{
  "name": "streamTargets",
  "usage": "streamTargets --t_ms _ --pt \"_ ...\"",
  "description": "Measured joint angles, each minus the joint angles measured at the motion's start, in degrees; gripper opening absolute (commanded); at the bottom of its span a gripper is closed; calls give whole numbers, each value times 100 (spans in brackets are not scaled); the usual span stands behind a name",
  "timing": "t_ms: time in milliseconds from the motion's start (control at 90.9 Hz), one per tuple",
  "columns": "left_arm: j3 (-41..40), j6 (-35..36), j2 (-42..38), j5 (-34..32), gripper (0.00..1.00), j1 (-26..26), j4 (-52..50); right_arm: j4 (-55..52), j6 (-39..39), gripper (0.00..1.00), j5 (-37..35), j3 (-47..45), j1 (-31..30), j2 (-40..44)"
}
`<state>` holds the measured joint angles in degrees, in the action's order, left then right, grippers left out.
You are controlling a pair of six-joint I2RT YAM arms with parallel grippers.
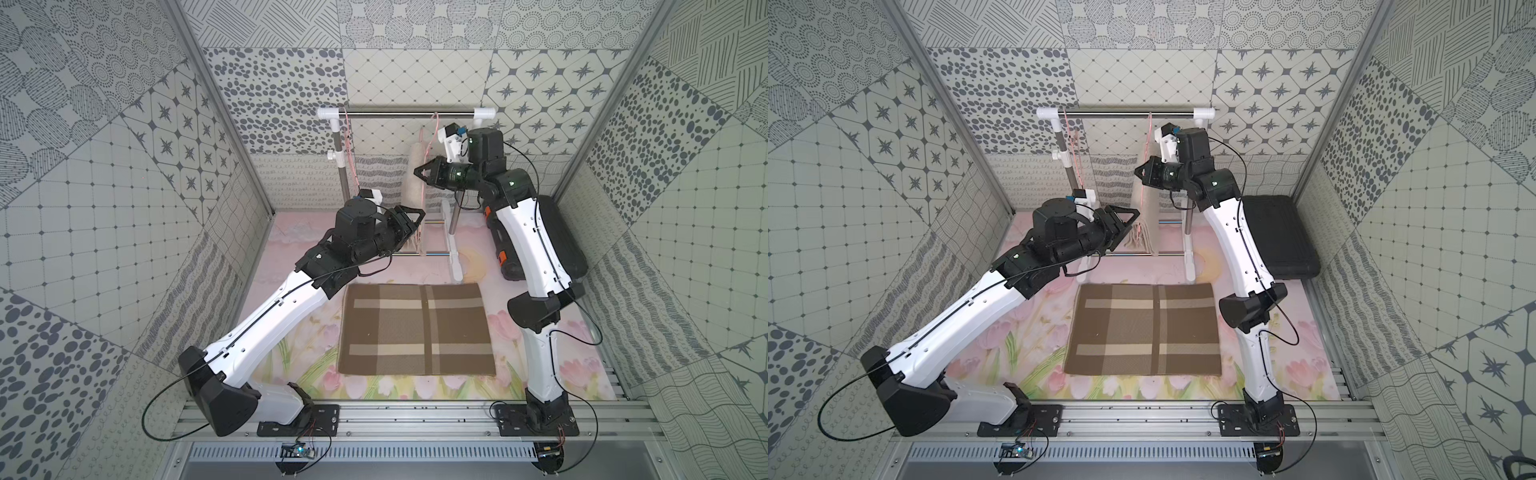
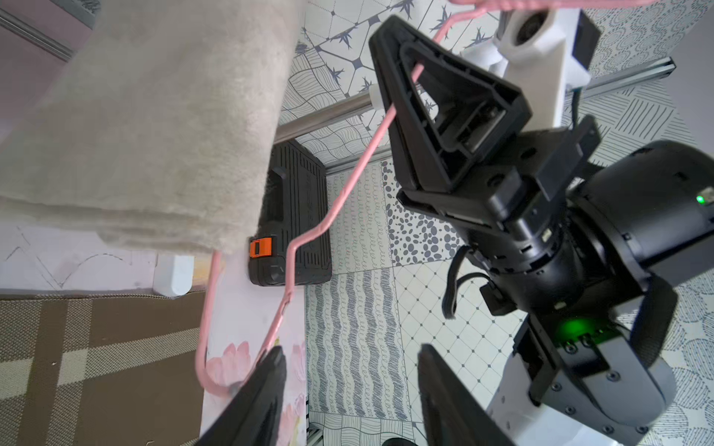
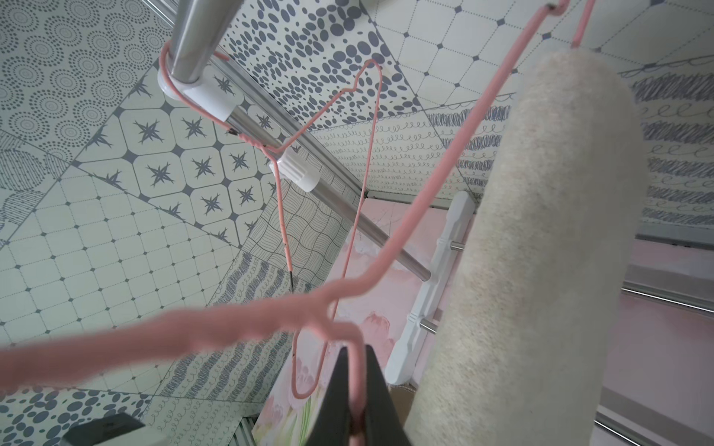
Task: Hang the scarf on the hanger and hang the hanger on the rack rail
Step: Place the hanger at the clothesline.
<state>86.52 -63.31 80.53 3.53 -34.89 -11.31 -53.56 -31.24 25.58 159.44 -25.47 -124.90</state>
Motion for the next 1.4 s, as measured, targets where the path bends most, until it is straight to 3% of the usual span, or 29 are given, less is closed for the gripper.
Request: streamTargets --t_ms 726,957,1034,1133,1244,1398 --pt "396 107 254 -26 57 0 -31 1934 -1565 0 597 -15 527 -909" --pt "669 103 457 -24 57 0 -66 2393 -1941 0 791 -339 608 -824" --pt "734 103 507 -26 57 0 -87 2586 -1947 46 835 -822 608 -592" --pt "776 120 522 -26 58 2 -94 2610 -1867 76 833 -1419 612 -229" --pt "780 186 498 -17 60 39 -96 2592 -1587 95 758 -2059 608 232" --pt "697 293 326 7 61 232 -125 2538 -1169 97 608 -2885 581 1060"
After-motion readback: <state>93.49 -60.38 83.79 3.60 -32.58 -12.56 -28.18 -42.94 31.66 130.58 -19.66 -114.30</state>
